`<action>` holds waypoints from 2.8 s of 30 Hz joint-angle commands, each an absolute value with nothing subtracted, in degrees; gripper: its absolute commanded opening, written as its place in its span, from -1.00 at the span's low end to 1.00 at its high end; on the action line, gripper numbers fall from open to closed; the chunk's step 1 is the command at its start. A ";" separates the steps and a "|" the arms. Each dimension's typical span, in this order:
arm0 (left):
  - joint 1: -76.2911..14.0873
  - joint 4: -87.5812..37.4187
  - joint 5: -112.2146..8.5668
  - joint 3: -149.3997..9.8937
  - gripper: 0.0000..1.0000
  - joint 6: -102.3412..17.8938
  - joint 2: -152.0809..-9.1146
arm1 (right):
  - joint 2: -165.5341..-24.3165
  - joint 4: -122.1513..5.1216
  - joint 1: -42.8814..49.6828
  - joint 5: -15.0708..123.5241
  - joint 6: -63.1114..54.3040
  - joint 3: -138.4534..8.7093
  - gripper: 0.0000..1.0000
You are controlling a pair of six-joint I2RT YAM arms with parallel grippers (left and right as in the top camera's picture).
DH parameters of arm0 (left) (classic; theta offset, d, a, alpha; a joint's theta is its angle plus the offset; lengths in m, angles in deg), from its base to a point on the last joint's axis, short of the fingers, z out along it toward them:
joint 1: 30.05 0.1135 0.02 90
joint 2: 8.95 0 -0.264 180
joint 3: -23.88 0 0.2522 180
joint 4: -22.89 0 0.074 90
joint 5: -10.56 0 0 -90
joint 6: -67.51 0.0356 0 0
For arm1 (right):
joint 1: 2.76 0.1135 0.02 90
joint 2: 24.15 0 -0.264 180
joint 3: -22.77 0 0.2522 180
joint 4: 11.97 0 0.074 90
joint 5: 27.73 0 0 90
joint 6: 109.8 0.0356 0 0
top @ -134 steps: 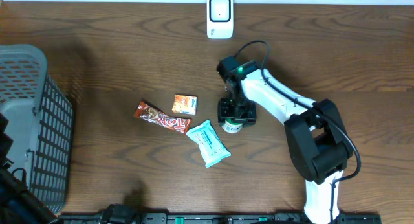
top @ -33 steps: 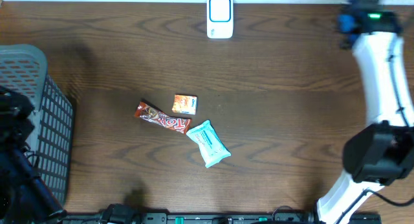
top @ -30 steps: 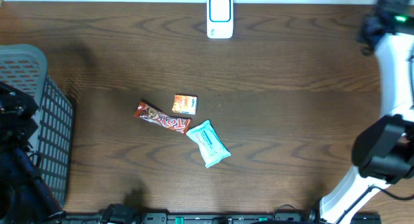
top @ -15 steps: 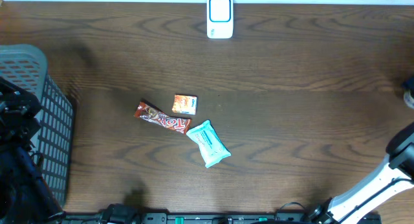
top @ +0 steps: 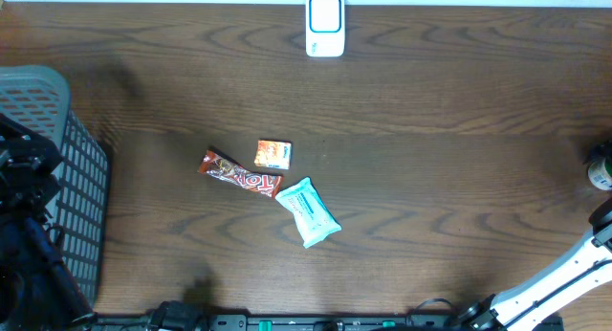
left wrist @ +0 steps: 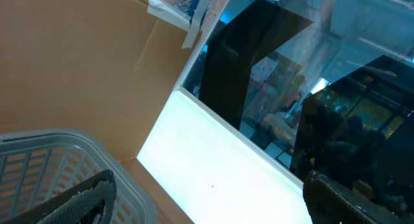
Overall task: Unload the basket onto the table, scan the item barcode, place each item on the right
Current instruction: 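Carry the jar with the right gripper to the right table edge, then reach the right gripper to the wipes pack and grasp it, then lift the wipes pack with the right gripper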
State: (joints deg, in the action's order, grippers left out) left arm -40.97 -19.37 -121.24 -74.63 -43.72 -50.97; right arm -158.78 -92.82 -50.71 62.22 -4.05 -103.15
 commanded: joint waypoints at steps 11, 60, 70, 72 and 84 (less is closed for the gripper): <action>-40.73 -19.26 -120.52 -74.41 0.85 -44.22 -51.12 | -127.92 -101.65 -41.59 35.94 0.19 -128.33 0.99; -40.73 -19.50 -120.52 -74.41 0.85 -44.22 -50.34 | -162.85 -99.88 28.61 20.53 -61.73 -92.27 0.82; -40.73 -19.50 -120.52 -74.41 0.85 -44.22 -50.34 | -162.67 -101.65 29.12 28.18 -57.43 -89.47 -0.98; -40.73 -19.50 -120.52 -74.41 0.85 -44.22 -50.34 | -162.39 -103.79 28.22 27.05 -56.47 -91.64 -0.98; -40.73 -19.47 -120.54 -74.41 0.86 -44.22 -50.34 | -152.49 -109.58 26.89 58.85 -30.22 -111.37 -0.97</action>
